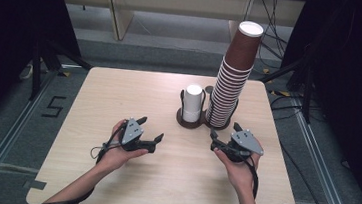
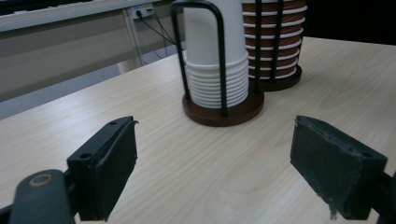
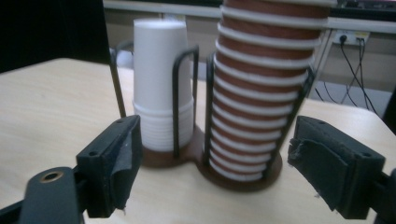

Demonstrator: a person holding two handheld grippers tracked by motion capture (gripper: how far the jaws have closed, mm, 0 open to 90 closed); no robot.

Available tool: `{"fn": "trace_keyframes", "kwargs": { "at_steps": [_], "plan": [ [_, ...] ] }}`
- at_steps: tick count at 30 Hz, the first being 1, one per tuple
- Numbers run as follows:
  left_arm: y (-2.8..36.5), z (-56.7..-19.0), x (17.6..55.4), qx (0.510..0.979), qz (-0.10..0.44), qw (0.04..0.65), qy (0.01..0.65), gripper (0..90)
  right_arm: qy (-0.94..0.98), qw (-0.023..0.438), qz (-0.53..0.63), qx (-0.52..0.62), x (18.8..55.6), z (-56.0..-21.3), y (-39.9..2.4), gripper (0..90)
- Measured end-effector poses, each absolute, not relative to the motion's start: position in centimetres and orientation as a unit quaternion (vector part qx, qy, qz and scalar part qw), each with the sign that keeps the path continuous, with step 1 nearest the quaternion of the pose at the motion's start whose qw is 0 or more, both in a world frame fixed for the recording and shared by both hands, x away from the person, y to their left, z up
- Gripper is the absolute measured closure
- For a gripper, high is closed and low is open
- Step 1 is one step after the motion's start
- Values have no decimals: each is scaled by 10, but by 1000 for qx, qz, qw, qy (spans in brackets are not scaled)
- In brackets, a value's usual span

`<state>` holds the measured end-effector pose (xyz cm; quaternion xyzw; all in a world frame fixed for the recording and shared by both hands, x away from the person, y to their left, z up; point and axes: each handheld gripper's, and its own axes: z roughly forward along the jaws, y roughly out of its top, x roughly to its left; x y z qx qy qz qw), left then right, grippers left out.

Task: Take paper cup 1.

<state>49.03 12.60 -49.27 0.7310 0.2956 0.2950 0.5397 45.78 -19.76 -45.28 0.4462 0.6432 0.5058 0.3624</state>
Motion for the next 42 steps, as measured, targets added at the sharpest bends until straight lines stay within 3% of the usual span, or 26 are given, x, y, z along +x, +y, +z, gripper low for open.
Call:
{"fn": "trace_keyframes", "kwargs": {
  "at_steps": [3, 20, 42],
  "plan": [
    [113, -492, 503, 736, 283, 536, 301, 142, 650, 375, 505, 426, 468, -443, -194, 217],
    [54, -486, 564, 755, 268, 514, 307, 149, 687, 309, 496, 431, 529, -401, -147, 330],
    [23, -499, 569, 735, 284, 502, 356, 171, 699, 289, 477, 448, 558, -386, -116, 348]
  ]
}}
